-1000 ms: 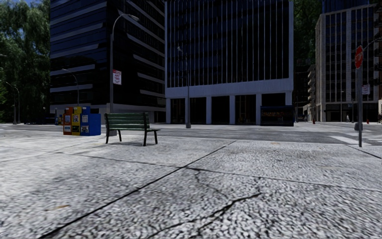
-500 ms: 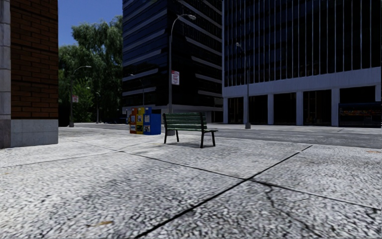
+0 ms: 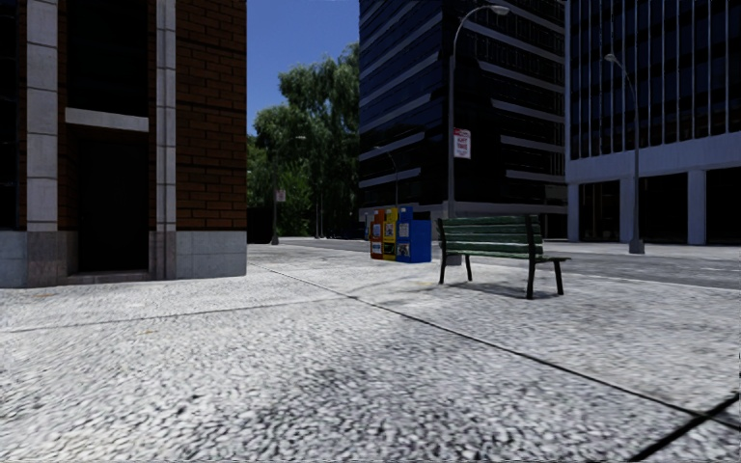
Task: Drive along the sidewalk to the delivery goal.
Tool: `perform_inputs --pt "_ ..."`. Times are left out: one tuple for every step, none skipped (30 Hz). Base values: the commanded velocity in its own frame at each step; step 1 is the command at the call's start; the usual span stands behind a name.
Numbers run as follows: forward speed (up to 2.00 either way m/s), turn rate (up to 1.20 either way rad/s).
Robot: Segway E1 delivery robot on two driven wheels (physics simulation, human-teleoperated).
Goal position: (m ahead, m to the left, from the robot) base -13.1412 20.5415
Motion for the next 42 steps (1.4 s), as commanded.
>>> perform_inputs --pt "1.25 0.74" --pt "1.26 0.74" --pt "1.26 0.74" --pt "1.26 0.74" --pt "1.26 0.74" --pt "1.26 0.74" --pt "1.26 0.74" --pt "1.26 0.74" --pt "1.26 0.74" --pt "1.27 0.74" --pt "1.29 0.74" --pt "1.29 0.74" --pt "1.29 0.74" --pt "1.30 0.74" --pt "1.30 0.74" --pt "1.30 0.74" --pt "1.30 0.74" --pt "1.30 0.74" --pt "1.30 0.74" --pt "1.30 0.74" --pt "1.30 0.74" --pt "1.30 0.74" --pt "1.30 0.74" --pt "1.30 0.74" --pt "1.30 0.74" --pt "1.30 0.74" --pt "1.30 0.74" --pt "1.30 0.74" --pt "1.30 0.74" --pt "1.30 0.74" --pt "1.31 0.74" --pt "1.32 0.74" --pt "1.33 0.74" --pt "1.34 0.74" --pt "1.36 0.74" --pt "1.36 0.74" --pt "1.37 0.74" --pt "1.37 0.74" --pt "1.37 0.74" --pt "1.37 0.74" --pt "1.37 0.74" --pt "1.38 0.74"
